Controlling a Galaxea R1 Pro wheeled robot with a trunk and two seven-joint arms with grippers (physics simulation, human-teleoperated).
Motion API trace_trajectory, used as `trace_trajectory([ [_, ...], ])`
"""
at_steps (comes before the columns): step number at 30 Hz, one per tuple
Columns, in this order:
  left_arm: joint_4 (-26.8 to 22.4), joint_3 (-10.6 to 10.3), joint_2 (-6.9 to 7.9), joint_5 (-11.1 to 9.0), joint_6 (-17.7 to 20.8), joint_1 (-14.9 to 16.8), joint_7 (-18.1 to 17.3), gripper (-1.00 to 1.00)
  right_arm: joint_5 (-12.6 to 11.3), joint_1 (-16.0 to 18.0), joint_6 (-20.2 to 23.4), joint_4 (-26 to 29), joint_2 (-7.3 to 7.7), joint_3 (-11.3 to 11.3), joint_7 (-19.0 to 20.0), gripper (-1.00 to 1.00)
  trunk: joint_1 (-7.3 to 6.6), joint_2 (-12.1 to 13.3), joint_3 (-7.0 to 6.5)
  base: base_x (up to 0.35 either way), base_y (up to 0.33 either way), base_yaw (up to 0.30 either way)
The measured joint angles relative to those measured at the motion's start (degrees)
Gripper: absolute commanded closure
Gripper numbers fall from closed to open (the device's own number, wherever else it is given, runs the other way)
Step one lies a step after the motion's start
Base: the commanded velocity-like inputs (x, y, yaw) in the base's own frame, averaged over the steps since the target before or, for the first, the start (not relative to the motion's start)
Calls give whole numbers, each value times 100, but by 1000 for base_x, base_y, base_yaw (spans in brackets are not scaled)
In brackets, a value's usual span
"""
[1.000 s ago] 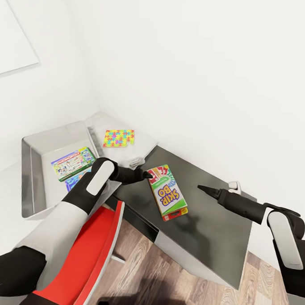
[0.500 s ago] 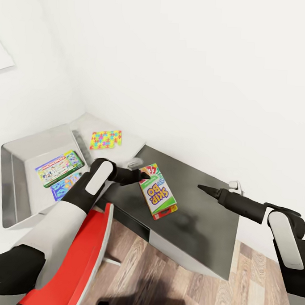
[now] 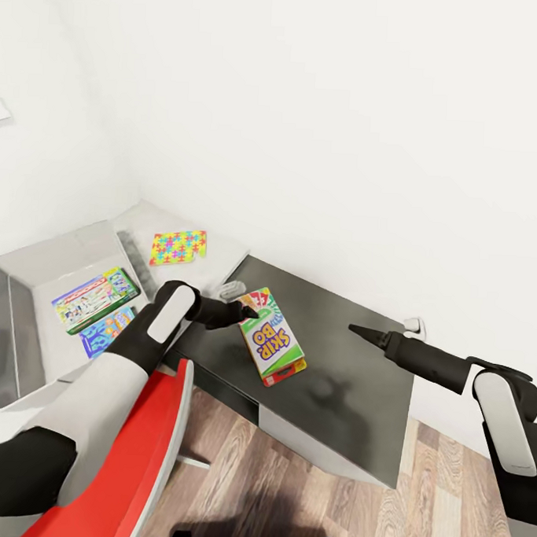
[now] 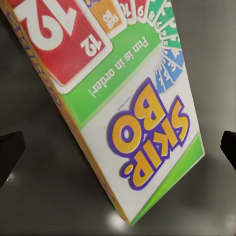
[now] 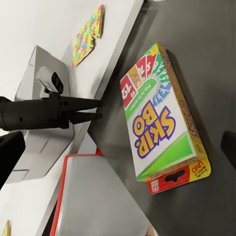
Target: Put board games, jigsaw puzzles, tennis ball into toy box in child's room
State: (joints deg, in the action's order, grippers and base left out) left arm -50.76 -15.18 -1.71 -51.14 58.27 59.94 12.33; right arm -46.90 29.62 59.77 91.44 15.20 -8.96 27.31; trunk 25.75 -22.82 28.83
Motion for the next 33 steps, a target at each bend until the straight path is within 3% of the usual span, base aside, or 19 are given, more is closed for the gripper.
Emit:
trace_trajectory([
  [10,117,-3,112,3,-8,49,0,-100,0,-3,0,29,-3,-1,0,-100,0,0,0,0,0,-10],
  [22,157,17,414,4,-4,103,3,-100,1,-4,0,41,-7,8,1,-100,0,0,0,0,0,-2],
  [33,292,16,508,-3,-12,284,4,-100,1,-12,0,67,-8,20,2,-100,0,0,0,0,0,0],
])
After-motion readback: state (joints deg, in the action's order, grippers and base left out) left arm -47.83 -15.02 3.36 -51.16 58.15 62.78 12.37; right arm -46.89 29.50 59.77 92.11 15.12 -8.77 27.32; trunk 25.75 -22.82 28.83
